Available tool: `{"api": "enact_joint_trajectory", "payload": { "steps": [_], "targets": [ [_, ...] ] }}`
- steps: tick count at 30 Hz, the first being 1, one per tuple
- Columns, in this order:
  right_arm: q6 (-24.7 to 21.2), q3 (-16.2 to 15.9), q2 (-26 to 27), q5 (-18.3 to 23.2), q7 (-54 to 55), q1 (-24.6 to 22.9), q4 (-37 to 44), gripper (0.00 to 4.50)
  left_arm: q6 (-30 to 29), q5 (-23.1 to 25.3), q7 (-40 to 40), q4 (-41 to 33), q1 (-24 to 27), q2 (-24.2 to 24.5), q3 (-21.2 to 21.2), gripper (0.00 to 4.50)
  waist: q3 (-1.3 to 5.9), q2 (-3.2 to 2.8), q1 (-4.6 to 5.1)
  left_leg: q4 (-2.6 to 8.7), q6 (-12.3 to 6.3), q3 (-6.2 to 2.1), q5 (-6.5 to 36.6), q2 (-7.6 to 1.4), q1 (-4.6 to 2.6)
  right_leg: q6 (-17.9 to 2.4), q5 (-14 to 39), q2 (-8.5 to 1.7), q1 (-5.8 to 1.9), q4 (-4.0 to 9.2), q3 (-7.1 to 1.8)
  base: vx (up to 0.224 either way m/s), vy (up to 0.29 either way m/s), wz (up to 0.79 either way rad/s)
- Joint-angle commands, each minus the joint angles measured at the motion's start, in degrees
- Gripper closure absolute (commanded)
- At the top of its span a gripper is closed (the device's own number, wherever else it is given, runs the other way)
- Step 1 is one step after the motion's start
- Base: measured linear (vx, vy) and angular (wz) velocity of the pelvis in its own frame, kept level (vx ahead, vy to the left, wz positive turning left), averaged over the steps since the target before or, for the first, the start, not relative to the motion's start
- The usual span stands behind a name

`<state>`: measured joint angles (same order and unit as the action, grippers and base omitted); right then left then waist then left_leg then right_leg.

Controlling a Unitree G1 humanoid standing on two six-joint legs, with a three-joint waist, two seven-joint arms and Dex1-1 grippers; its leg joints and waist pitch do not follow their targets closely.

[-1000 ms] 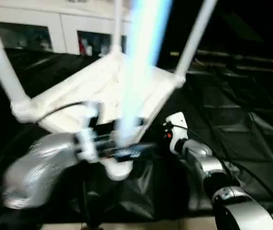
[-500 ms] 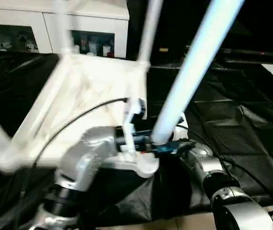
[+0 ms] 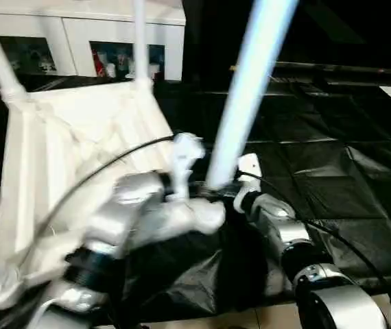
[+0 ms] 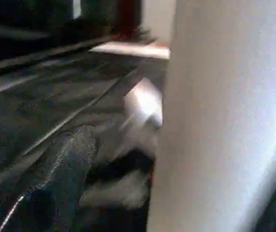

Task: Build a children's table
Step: Rotate table base

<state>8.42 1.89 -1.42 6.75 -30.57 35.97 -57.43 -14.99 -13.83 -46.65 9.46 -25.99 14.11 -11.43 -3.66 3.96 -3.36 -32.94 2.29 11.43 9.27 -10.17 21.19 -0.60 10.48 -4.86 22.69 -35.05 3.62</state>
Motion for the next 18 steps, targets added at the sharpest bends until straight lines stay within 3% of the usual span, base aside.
{"api": "enact_joint_trajectory", "payload": {
  "steps": [1,2,4,5,8,9,13,18],
  "targets": [
    [0.67,0.66,-0.73,0.85,0.10,-0.69,1.85,1.21,-0.30,0.82,0.74,-0.32,1.52,1.35,1.77,0.05,3.87,-0.74,-0.56,3.93,1.10,-1.58,16.77,-3.38,-1.19,-11.51,14.26,-3.96,-2.08,4.19,-2.82,0.000,0.000,0.00],
    [0.61,0.90,-0.98,1.04,0.31,-1.18,2.57,1.21,-0.92,0.76,0.47,-1.42,2.78,2.56,1.90,0.05,3.77,-0.08,-0.54,4.00,1.00,-1.57,17.01,-3.43,-1.12,-11.20,15.46,-3.96,-2.03,4.24,-2.79,0.000,0.000,0.00],
    [0.52,1.15,-1.32,1.18,0.64,-1.73,3.48,1.21,-1.55,1.06,-0.03,-2.72,4.26,4.22,1.64,0.05,3.81,-0.41,-0.64,4.10,1.34,-1.67,17.41,-3.57,-1.17,-10.74,16.41,-4.06,-1.89,4.21,-2.82,0.000,0.000,0.00],
    [0.17,1.69,-1.97,1.64,0.86,-2.58,5.05,1.21,-2.54,1.32,-0.99,-4.85,6.60,6.67,1.04,0.05,3.82,-0.04,-0.69,4.07,1.21,-1.57,16.87,-3.60,-1.22,-10.54,15.71,-3.94,-1.77,4.13,-2.85,0.000,0.000,0.00],
    [-0.73,2.18,-3.18,2.06,0.14,-3.83,7.55,1.21,-3.76,0.58,-1.67,-7.79,9.28,8.18,1.36,0.05,3.80,0.23,-0.60,4.05,0.84,-1.37,15.75,-3.49,-1.21,-10.43,13.98,-3.58,-1.65,3.93,-2.82,0.000,0.000,0.00],
    [-1.22,2.12,-3.88,1.93,-0.44,-4.57,8.95,1.21,-4.10,0.32,-1.67,-9.02,10.26,8.42,1.60,0.05,3.73,0.10,-0.91,4.06,0.85,-1.36,15.79,-3.58,-1.33,-10.40,14.06,-3.67,-1.58,3.94,-2.84,0.000,0.000,0.00],
    [-2.98,1.85,-6.73,1.91,-2.41,-7.76,14.45,1.21,-4.09,0.38,0.12,-12.24,13.04,8.25,2.20,0.05,3.58,0.61,-1.66,4.06,0.88,-1.20,15.92,-3.54,-1.30,-9.03,15.26,-3.63,-1.49,4.21,-2.96,0.000,0.000,0.00],
    [-6.16,2.67,-9.40,2.91,-2.33,-11.23,21.70,1.21,-4.10,-0.48,1.00,-14.88,15.70,8.91,2.42,0.05,3.53,1.03,-1.58,4.14,1.52,-1.38,17.18,-3.31,-1.07,-7.36,17.47,-3.47,-1.53,4.55,-2.95,0.000,0.000,0.00]
  ]
}}
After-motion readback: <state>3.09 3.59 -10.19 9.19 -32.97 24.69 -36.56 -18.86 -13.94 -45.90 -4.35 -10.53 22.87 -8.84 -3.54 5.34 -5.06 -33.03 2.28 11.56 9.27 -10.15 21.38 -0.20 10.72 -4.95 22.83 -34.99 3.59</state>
